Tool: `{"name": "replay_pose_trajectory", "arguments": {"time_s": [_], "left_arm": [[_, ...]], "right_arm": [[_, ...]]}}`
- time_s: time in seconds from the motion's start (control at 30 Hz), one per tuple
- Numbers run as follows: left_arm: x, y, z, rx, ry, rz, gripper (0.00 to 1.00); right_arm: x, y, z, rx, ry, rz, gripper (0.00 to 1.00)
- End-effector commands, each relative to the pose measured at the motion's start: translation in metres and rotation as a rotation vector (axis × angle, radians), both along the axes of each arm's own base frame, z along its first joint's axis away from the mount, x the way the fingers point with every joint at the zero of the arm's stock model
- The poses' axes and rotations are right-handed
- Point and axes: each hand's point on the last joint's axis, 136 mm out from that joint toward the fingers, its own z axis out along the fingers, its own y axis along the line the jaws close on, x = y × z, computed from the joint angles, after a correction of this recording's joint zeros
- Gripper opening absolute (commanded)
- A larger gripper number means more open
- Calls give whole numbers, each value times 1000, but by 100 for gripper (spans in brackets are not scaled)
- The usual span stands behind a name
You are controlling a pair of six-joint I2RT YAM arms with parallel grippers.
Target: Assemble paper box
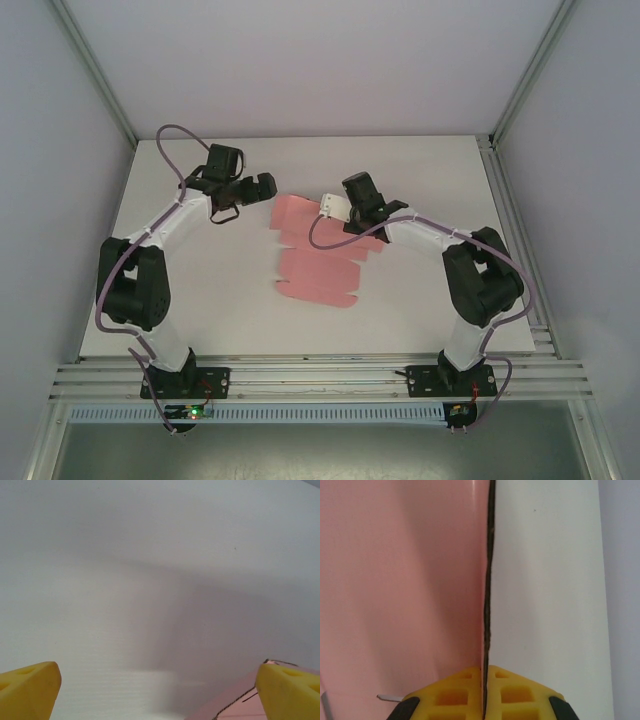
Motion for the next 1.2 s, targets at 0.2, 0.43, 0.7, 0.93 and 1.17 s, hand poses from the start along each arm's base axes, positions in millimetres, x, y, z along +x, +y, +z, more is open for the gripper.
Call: {"name": "replay_pose_trajectory", "arguments": {"time_s": [0.2,0.43,0.7,0.93,1.17], "left_arm": [[16,-55,0,-208,-16,-270,100],[-5,-82,-13,-131,12,-404,100],[-18,-96,-21,-121,11,-451,100],[-15,-101,-17,-131,-1,-413,100],[-32,-53,-22,-6,56,-229,100]], "right_arm": [[1,18,6,91,-17,58,0],[4,25,33,210,-33,52,0],[-1,30,43,279,-16,47,0],[3,29,37,119,-168,2,0],[12,12,60,38,-388,-77,0]]}}
